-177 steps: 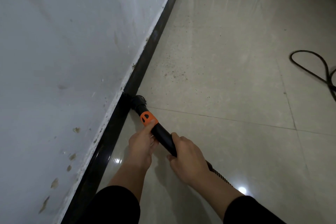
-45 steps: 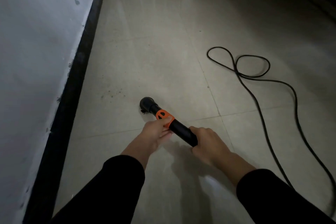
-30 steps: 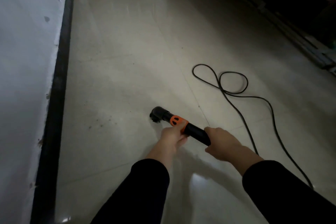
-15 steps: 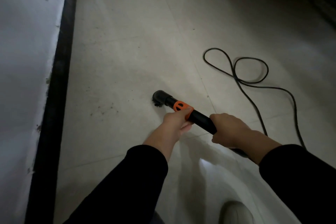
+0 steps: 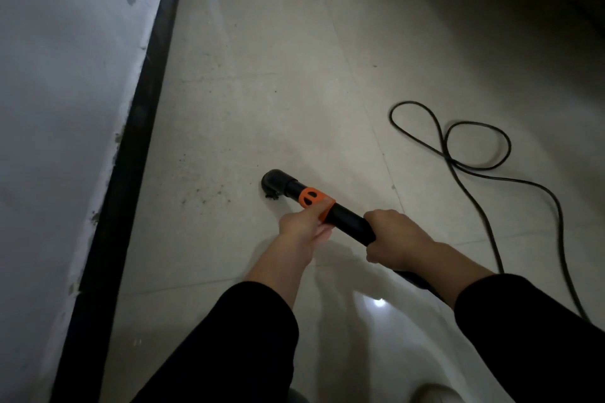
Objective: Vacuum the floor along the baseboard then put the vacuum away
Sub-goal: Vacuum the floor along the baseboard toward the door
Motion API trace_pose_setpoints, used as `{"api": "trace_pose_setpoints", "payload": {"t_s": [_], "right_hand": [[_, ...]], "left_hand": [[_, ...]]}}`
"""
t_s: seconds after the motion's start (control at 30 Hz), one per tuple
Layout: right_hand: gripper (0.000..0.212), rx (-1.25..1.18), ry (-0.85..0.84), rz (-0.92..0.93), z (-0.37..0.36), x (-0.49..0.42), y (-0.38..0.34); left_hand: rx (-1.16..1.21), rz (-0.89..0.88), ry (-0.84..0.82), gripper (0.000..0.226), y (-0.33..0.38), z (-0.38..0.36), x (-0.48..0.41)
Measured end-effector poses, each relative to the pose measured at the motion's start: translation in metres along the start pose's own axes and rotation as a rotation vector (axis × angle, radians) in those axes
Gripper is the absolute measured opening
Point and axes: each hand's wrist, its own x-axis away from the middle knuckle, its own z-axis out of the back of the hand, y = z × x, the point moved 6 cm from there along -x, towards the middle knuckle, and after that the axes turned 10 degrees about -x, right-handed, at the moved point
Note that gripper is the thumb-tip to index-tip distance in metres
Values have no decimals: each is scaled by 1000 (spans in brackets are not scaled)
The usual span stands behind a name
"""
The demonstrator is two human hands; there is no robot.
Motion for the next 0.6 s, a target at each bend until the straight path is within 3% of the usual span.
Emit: {"api": "trace_pose_setpoints", "payload": {"t_s": [0.6], "right_hand": [[19,-14,2,58,0,-7,-23]], "left_hand": [[62,-43,19,35,8,19,6]]}}
